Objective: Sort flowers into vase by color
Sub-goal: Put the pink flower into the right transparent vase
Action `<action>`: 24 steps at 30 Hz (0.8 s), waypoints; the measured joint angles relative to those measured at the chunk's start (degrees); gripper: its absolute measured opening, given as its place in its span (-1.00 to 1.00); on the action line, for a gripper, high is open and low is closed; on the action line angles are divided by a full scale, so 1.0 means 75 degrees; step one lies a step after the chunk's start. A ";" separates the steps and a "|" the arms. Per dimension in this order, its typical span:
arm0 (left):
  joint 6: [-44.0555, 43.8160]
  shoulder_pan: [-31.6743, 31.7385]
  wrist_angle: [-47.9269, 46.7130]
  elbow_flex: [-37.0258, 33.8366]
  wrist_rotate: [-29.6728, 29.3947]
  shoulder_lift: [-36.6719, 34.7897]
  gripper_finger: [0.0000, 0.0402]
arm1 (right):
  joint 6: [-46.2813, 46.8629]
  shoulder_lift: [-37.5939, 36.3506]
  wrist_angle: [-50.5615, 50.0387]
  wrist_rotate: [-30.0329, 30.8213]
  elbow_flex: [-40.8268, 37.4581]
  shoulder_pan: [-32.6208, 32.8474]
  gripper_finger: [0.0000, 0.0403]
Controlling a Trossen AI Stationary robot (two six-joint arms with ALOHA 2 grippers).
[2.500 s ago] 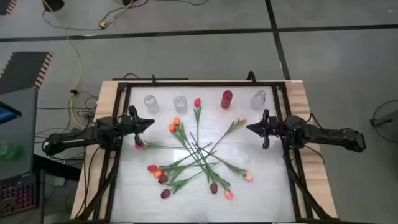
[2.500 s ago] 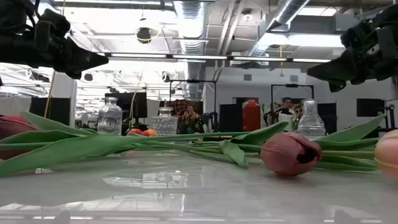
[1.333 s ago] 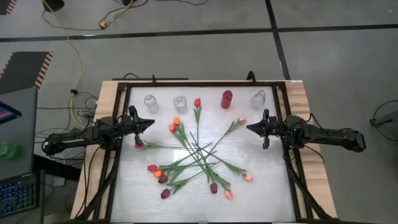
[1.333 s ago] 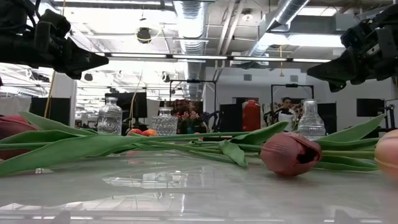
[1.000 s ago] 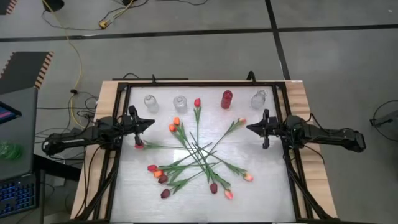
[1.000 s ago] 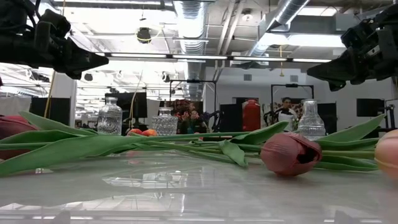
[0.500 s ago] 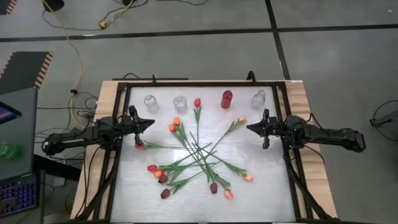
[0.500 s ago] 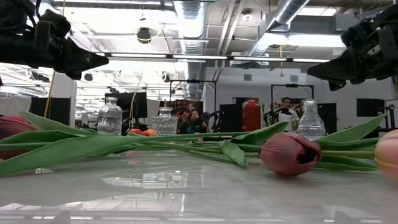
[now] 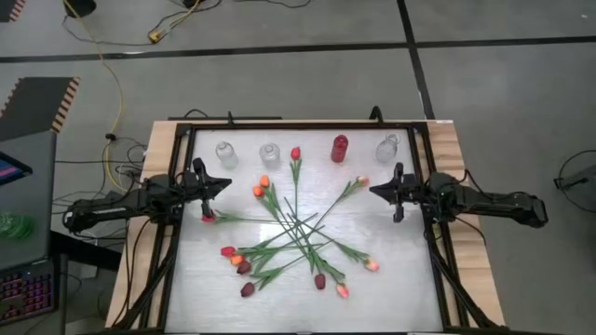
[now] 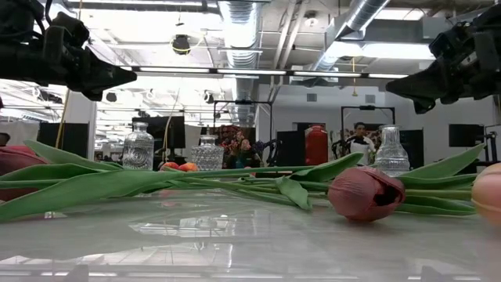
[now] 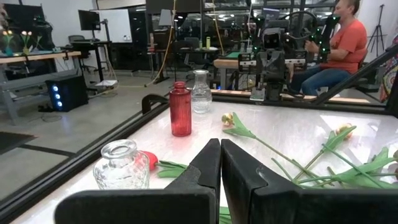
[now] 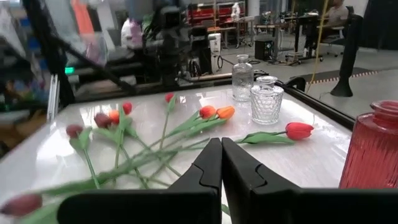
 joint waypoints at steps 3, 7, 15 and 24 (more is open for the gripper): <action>-0.0605 0.0000 0.0018 0.0000 -0.0146 0.0000 -0.99 | 0.0646 -0.0002 0.0065 0.0526 -0.0003 -0.0007 -0.80; -0.2084 0.0003 0.0073 0.0000 -0.0585 0.0000 -0.87 | 0.0806 -0.0002 0.0056 0.0802 0.0000 -0.0007 -0.65; -0.4465 0.0003 0.0076 0.0000 -0.0596 0.0000 -0.41 | 0.1146 -0.0002 0.0050 0.0818 0.0000 -0.0007 -0.23; -0.8476 -0.0016 0.0187 -0.0003 0.0409 0.0000 -0.15 | 0.1143 -0.0002 0.0044 0.0824 0.0000 -0.0007 0.02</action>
